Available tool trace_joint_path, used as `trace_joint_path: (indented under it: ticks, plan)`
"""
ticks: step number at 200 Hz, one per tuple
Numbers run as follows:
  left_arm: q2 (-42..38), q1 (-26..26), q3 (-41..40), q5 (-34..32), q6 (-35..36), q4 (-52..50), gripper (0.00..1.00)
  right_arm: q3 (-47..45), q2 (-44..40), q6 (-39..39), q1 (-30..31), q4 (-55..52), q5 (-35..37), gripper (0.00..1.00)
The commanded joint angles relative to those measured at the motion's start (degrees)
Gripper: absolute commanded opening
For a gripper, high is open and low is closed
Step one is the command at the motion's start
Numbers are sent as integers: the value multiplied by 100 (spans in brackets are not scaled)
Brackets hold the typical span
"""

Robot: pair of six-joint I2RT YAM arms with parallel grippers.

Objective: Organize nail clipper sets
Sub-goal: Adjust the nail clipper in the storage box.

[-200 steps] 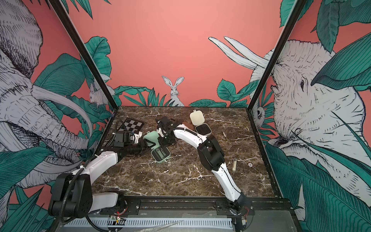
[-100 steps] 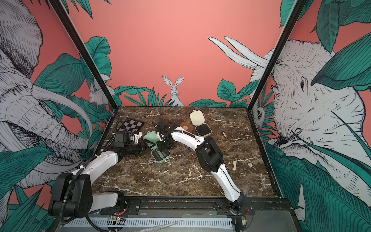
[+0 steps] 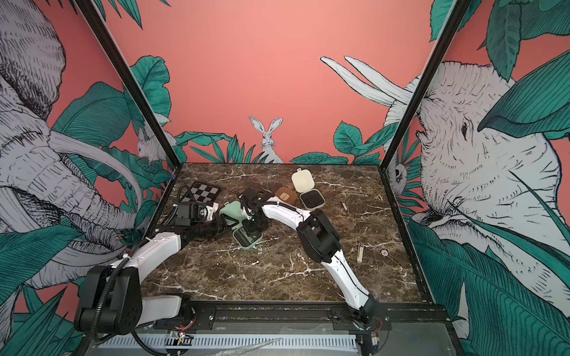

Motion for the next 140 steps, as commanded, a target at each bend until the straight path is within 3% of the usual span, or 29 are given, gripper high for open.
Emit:
trace_joint_path:
  ticks: [1, 28, 69, 140]
  plan:
    - [-128, -1, -116, -50, 48, -82, 65, -125, 57, 57, -56, 14, 86, 5]
    - [-120, 0, -124, -53, 57, -76, 65, -262, -32, 123, -128, 220, -148, 5]
    - [-86, -6, -107, -41, 48, -51, 65, -427, -165, 384, -191, 772, -1123, 5]
    - [-140, 0, -88, -102, 84, -130, 65, -234, -501, 341, -174, 500, -349, 18]
